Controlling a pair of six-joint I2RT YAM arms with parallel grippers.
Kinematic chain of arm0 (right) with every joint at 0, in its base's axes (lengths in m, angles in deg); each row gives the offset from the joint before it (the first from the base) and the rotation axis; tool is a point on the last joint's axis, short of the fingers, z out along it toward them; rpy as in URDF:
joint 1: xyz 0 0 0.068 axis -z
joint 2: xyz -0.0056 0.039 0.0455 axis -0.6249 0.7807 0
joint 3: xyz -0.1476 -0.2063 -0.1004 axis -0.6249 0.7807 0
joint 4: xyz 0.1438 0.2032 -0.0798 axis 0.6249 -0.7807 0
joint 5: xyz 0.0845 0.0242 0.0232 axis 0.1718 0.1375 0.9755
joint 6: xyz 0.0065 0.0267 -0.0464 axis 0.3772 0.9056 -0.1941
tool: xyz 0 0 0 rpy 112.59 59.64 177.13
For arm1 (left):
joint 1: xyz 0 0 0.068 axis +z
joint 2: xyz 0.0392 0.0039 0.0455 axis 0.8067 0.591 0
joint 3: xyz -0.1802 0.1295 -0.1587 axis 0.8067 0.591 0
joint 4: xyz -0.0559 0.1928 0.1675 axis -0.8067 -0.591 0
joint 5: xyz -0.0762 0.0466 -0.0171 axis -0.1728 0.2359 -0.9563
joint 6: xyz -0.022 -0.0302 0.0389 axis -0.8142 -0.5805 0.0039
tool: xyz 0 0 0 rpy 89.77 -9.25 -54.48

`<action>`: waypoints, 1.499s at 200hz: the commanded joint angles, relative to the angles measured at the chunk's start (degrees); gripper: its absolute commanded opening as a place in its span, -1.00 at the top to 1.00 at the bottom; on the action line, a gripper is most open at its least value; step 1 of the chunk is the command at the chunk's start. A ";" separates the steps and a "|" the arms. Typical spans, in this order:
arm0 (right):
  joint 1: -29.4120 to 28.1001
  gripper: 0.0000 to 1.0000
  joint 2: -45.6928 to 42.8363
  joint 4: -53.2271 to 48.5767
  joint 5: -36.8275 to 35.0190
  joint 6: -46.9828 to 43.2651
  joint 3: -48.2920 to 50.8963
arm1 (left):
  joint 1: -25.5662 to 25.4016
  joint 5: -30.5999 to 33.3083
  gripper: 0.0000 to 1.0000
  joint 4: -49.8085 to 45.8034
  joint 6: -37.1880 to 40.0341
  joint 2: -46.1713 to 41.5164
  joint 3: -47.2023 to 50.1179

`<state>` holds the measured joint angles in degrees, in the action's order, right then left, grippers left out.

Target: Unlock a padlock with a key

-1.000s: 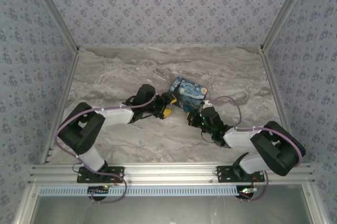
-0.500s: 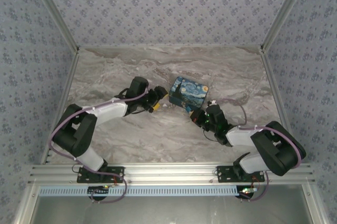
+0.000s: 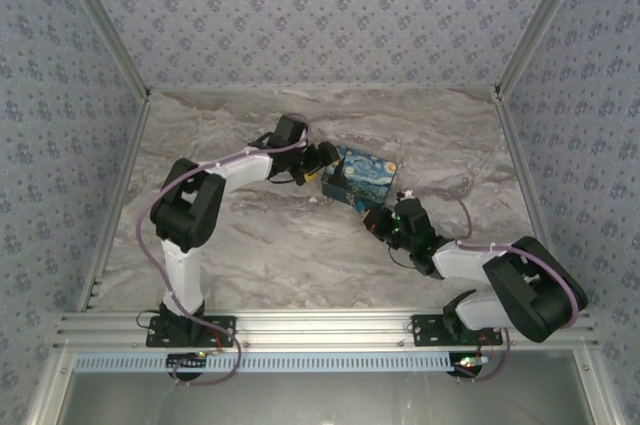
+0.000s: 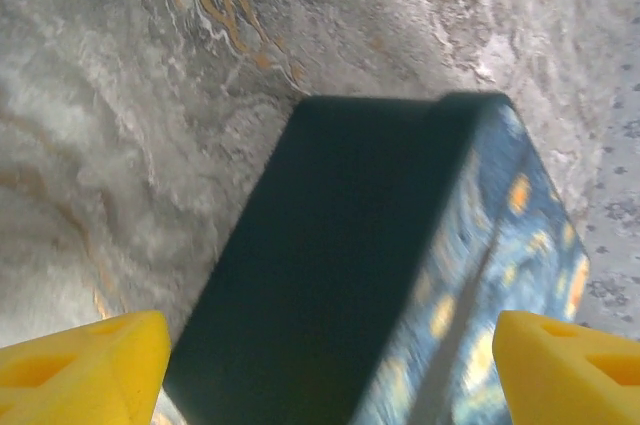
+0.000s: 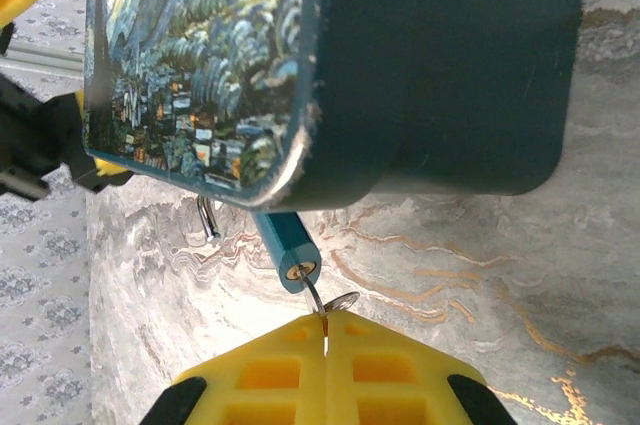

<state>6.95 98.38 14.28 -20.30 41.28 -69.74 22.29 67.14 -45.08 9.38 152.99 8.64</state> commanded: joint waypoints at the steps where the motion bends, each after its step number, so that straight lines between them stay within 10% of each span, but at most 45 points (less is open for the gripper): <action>1: 0.61 1.00 -0.84 -1.99 -0.28 -0.24 0.93 | 0.73 -1.59 -0.68 -3.58 3.10 3.02 -5.01; 193: 1.45 0.97 -0.45 -3.32 2.37 -1.54 0.85 | 3.27 1.84 -0.56 4.33 -0.68 -10.16 23.76; 300: 5.05 -0.34 -16.47 -16.63 3.18 -14.09 1.01 | 4.69 3.73 -0.57 5.35 -3.26 -17.69 32.06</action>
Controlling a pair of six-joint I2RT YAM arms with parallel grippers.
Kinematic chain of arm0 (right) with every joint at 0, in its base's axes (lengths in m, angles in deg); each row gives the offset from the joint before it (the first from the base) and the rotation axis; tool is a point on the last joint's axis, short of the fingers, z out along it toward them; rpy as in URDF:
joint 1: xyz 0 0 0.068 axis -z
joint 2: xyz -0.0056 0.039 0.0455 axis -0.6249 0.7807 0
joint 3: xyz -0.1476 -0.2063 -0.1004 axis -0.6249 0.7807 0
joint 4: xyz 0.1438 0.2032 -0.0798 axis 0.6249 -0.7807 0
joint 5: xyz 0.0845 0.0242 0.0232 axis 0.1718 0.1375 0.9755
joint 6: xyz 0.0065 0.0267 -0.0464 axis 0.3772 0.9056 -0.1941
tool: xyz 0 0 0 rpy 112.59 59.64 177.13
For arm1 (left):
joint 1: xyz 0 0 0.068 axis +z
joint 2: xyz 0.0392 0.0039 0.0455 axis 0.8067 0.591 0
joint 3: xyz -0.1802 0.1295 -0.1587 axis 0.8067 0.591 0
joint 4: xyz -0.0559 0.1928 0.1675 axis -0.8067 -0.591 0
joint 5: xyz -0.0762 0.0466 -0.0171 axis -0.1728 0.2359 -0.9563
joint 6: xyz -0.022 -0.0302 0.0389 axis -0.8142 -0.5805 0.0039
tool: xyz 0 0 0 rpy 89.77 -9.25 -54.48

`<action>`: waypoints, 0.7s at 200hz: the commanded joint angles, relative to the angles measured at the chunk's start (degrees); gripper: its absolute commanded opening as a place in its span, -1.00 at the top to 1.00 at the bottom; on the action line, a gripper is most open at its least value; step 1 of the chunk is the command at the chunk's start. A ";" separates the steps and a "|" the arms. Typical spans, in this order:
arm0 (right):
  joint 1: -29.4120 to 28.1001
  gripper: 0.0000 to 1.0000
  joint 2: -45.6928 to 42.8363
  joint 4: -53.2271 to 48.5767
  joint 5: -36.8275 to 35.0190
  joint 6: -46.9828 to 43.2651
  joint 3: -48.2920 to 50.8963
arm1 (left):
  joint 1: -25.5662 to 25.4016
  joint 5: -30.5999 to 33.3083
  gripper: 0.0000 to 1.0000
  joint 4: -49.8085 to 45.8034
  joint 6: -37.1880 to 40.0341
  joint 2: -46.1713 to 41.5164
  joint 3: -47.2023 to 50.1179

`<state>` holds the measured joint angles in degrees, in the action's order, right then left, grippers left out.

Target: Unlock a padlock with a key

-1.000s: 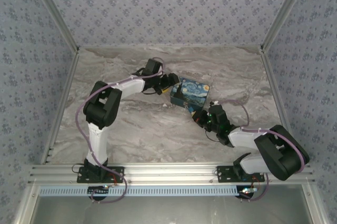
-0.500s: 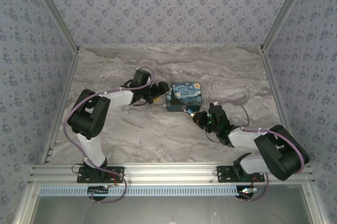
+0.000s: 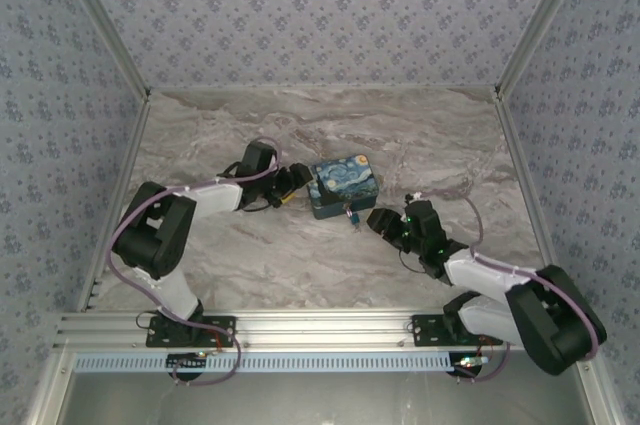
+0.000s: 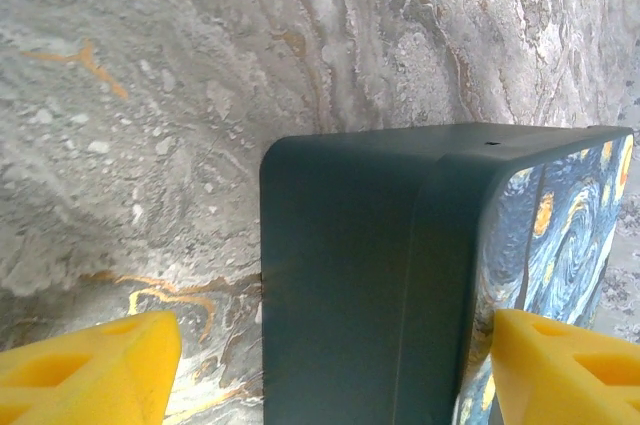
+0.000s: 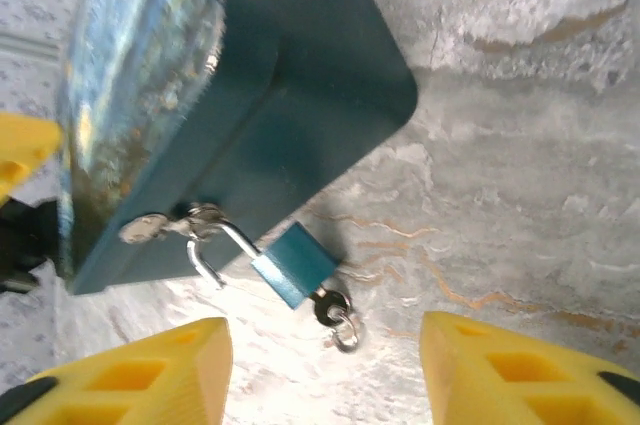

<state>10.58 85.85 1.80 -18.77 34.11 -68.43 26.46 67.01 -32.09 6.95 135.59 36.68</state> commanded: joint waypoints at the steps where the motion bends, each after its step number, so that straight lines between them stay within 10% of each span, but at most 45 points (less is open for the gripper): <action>1: 1.45 -0.36 -4.06 -4.11 1.87 -6.98 -0.33 | 0.51 3.90 -0.57 -7.62 -0.89 -0.33 4.12; 51: 3.60 -0.98 -4.69 3.78 13.84 -16.85 -0.11 | 0.53 4.47 -0.57 -6.83 -2.52 -4.00 8.77; 140: 6.57 -0.90 15.64 18.31 29.56 -22.64 -7.56 | 0.50 4.78 -0.57 -5.93 -3.99 -7.48 13.11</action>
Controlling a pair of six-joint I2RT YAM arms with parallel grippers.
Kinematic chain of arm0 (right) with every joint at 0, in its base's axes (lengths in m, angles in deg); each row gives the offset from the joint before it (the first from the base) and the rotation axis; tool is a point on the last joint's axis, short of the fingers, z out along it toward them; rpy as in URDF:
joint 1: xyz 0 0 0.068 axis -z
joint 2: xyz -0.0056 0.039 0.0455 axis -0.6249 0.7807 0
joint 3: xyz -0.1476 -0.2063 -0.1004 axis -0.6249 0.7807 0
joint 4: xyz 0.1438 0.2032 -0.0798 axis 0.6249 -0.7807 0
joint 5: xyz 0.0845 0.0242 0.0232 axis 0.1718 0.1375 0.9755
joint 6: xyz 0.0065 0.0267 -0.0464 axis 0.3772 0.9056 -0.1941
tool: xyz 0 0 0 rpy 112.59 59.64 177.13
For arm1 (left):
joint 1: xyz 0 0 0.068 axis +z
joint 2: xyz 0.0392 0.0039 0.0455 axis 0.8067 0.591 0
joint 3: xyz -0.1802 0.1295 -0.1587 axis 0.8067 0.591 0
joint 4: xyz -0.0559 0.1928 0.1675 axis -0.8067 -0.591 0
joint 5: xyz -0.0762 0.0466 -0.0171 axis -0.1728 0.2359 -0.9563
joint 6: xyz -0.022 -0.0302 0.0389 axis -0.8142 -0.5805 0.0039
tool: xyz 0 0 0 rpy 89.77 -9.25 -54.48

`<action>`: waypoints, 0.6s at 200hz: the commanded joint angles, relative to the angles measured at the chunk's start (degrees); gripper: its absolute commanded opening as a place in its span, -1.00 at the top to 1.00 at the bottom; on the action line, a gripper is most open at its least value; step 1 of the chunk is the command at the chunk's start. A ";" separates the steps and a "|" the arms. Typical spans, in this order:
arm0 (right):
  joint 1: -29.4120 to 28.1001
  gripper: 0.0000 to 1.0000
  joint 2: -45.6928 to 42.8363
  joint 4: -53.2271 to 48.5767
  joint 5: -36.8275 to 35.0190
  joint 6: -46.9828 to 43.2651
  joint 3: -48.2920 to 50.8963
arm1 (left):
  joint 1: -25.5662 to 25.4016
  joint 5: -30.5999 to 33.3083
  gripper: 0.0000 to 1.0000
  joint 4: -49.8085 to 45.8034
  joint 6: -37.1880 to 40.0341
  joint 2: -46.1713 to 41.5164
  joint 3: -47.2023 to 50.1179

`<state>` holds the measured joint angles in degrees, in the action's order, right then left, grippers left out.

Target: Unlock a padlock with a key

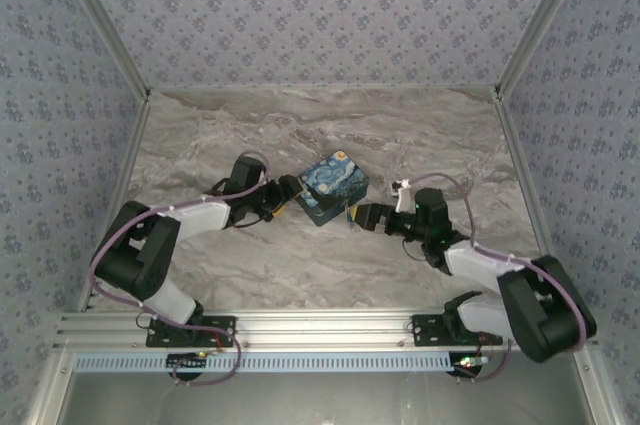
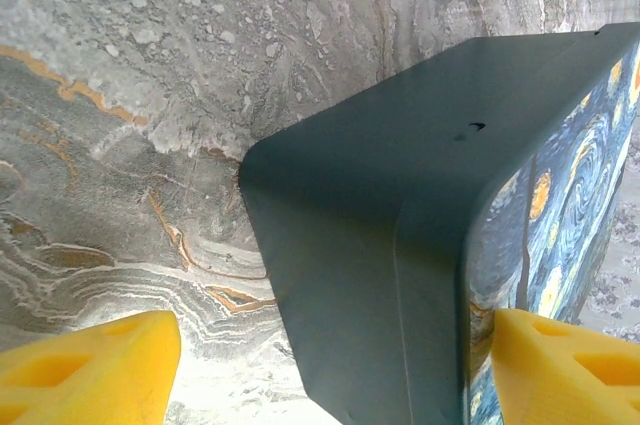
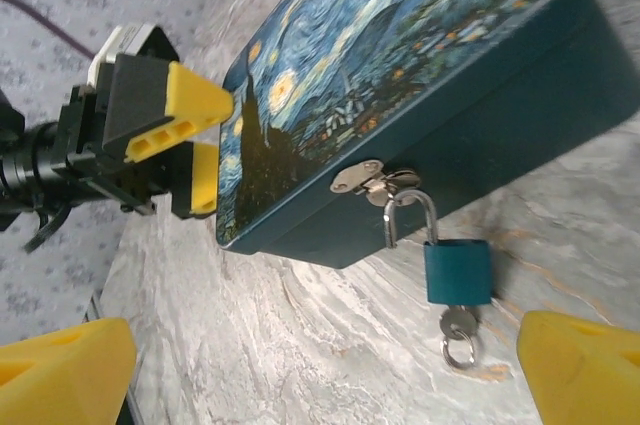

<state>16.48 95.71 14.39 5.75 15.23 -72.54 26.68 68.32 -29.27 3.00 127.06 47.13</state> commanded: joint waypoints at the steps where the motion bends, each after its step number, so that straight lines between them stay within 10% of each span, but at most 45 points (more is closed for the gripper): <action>1: 0.71 -0.89 6.11 5.82 5.01 -3.78 -3.55 | 0.29 3.44 -0.57 -8.75 -0.05 1.04 2.66; 120: -0.30 -0.39 25.90 11.05 10.84 -4.61 -12.51 | 0.29 2.98 -0.57 -8.14 -0.95 2.00 2.09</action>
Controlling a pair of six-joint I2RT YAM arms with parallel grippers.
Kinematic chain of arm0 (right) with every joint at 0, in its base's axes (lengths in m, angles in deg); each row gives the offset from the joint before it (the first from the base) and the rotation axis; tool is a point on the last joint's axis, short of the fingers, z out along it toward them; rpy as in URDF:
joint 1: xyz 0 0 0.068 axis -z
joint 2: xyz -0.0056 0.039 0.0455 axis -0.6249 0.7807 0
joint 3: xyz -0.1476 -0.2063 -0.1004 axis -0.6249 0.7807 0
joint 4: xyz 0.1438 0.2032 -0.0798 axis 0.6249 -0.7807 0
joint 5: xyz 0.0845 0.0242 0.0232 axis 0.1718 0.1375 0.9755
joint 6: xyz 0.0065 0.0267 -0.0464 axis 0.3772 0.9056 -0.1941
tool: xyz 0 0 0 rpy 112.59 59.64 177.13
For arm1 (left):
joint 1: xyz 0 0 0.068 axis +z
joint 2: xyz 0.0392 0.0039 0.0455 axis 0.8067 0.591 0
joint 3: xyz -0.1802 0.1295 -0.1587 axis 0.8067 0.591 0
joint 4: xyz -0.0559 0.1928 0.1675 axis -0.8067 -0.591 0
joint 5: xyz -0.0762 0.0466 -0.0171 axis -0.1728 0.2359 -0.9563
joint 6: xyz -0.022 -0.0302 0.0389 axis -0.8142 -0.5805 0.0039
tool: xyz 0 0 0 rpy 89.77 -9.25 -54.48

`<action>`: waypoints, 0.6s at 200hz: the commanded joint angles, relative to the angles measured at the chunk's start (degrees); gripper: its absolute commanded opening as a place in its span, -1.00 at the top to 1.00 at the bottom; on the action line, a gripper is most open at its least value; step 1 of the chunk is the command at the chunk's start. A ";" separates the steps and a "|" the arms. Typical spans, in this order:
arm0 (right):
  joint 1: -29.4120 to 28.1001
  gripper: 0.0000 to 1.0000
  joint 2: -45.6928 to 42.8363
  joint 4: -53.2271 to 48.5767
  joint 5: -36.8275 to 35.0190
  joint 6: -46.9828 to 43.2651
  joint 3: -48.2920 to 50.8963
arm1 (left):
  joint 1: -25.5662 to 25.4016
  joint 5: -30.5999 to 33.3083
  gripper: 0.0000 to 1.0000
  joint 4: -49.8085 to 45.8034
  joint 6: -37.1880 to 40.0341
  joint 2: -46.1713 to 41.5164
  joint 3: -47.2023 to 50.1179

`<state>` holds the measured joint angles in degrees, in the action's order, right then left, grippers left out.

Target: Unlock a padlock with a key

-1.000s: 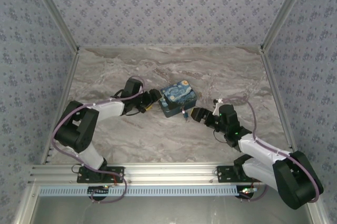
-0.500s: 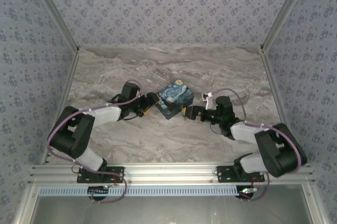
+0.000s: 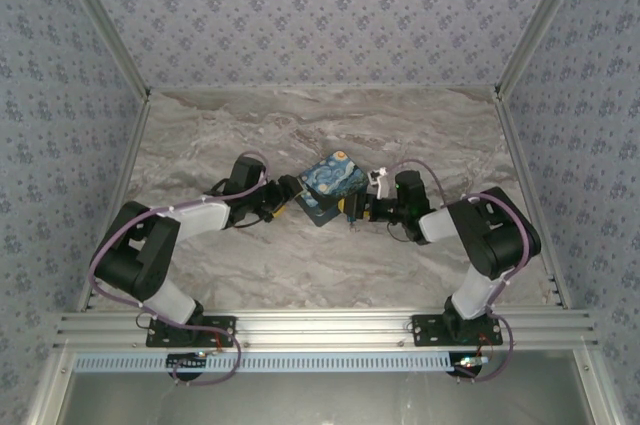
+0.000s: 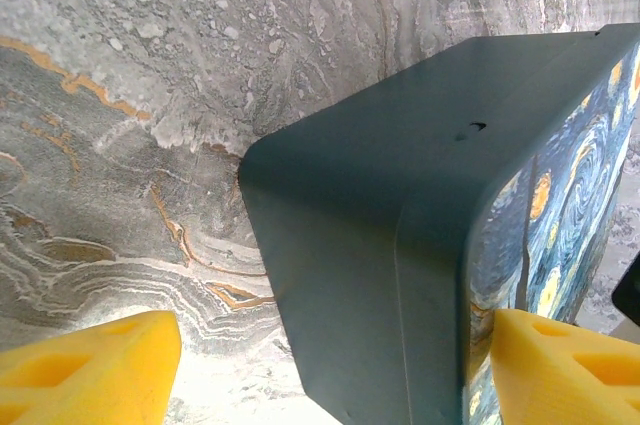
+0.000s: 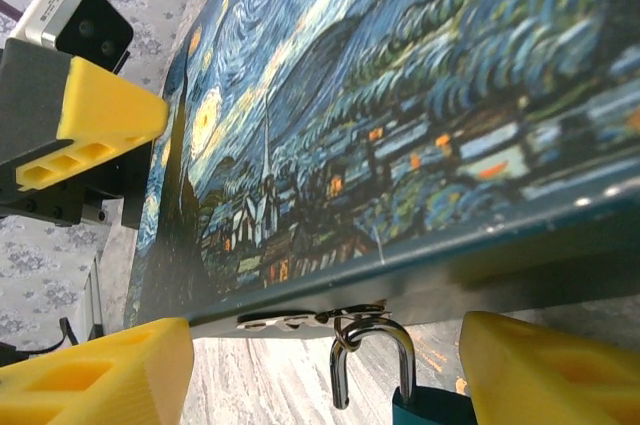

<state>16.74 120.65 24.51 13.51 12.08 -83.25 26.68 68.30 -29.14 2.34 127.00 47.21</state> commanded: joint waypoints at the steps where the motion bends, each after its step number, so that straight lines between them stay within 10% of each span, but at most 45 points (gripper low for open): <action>1: -0.57 -0.38 1.07 0.91 3.21 -1.46 -1.85 | 0.29 3.00 -0.57 -8.27 -0.29 2.07 1.98; 120: -0.49 0.04 0.08 1.08 4.66 -1.63 -0.35 | 0.29 2.86 -0.57 -8.11 -0.56 2.68 1.63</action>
<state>16.52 121.19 24.90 16.59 11.38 -83.95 26.77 68.25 -29.10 2.10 127.06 47.21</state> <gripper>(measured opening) 0.482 0.787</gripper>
